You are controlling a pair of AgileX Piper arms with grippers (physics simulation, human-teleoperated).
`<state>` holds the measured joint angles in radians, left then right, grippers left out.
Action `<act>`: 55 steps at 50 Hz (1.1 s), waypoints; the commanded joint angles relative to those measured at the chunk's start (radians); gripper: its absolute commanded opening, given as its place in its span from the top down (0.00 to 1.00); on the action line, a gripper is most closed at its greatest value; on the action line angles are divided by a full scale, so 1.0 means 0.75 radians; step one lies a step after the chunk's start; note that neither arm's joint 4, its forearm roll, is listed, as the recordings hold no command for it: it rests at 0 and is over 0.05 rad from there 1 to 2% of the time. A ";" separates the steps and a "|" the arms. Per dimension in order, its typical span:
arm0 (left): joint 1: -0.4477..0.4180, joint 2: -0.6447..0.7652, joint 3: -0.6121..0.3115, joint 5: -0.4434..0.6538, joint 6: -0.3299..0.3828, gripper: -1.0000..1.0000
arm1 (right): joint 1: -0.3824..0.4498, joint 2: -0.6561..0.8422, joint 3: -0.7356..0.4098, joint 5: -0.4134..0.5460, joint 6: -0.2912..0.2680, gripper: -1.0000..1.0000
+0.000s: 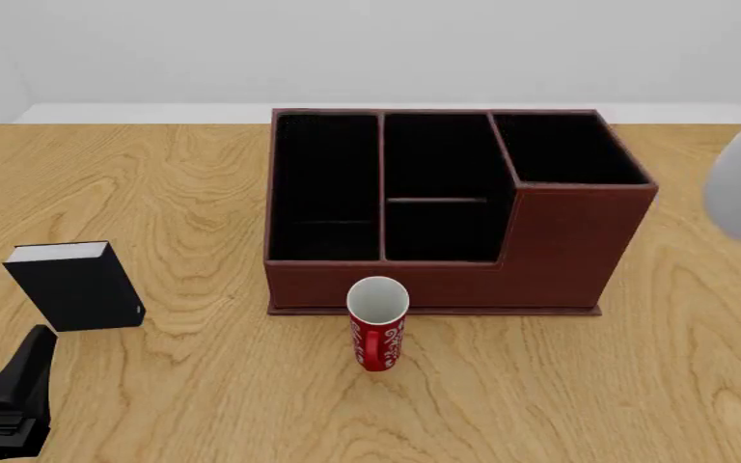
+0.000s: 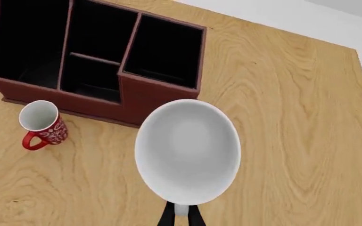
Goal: Pick up the white mug and place it to the right of the caddy.
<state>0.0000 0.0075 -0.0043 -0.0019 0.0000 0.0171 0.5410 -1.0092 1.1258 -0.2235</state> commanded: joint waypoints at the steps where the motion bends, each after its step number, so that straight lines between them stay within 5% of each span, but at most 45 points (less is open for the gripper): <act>1: 0.000 0.000 0.000 0.000 0.000 0.00 | -0.098 -0.023 -0.050 0.019 0.003 1.00; 20: 0.000 0.000 0.000 0.000 0.000 0.00 | -0.202 0.038 -0.131 0.018 0.039 1.00; 55: 0.000 0.000 0.000 0.000 0.000 0.00 | -0.249 0.275 -0.094 -0.186 0.142 1.00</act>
<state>0.0000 0.0075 -0.0043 -0.0019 0.0000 -0.1540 0.7136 -1.0666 1.0098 -0.1426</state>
